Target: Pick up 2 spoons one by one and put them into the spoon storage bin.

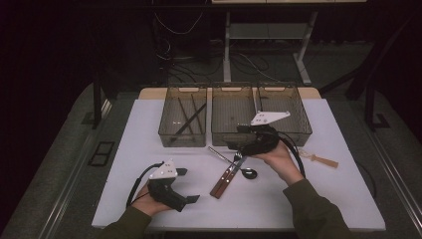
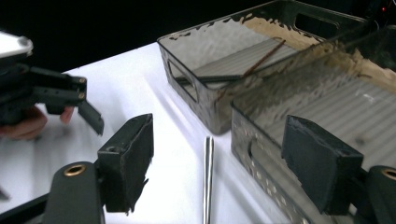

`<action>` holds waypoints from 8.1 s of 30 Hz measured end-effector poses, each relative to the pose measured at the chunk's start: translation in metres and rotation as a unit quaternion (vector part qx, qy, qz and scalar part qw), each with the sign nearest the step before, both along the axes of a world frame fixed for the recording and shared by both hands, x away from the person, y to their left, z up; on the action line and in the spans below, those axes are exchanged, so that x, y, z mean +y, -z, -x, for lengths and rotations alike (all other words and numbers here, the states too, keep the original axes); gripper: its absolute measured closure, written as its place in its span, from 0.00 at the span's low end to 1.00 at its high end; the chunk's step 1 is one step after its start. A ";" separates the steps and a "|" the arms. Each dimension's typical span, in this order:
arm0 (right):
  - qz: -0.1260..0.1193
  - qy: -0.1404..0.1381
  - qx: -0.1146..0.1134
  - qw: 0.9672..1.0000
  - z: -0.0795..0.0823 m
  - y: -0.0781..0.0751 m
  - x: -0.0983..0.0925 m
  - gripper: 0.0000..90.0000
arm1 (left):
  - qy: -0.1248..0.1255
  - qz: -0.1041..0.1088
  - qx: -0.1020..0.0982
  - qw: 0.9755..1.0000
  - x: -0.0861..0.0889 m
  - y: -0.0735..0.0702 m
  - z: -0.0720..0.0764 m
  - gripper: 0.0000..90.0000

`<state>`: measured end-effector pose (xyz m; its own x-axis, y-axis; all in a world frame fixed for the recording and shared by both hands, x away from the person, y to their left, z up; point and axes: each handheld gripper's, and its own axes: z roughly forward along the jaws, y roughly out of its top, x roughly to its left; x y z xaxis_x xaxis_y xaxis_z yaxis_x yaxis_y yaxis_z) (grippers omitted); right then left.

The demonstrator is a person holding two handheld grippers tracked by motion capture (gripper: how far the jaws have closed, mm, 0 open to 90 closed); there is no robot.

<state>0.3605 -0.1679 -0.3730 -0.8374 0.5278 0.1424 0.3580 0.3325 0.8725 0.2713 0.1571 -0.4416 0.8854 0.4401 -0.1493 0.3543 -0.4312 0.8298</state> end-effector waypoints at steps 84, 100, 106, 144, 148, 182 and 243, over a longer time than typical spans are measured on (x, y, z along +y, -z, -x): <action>0.165 0.154 0.106 0.968 0.014 0.072 -0.215 0.86 | -0.006 -0.004 0.002 1.000 0.000 0.001 0.001 0.00; 0.173 0.159 0.080 0.969 0.017 0.063 -0.217 0.86 | -0.005 -0.003 0.001 1.000 0.000 0.001 0.001 0.00; 0.167 0.162 0.072 0.970 0.021 0.054 -0.215 0.86 | -0.004 -0.004 0.000 1.000 0.000 0.001 0.001 0.00; 0.111 0.146 0.022 0.983 0.017 -0.011 -0.135 0.86 | -0.008 0.002 -0.001 1.000 0.001 0.001 0.000 0.00; 0.107 0.144 0.019 0.984 0.013 -0.012 -0.123 0.86 | -0.008 0.002 0.000 1.000 0.001 0.001 0.000 0.00; 0.116 0.086 0.005 0.990 -0.058 -0.014 -0.014 0.85 | -0.005 0.005 -0.002 1.000 0.002 0.001 0.000 0.00; 0.079 0.051 0.053 0.994 0.000 0.002 -0.031 0.36 | -0.007 -0.002 0.000 1.000 0.001 0.002 0.001 0.00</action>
<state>0.3609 -0.1994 -0.3751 -0.7631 0.6318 0.1358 0.4839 0.4195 0.7680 0.2701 0.1582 -0.4431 0.8790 0.4534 -0.1474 0.3606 -0.4302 0.8276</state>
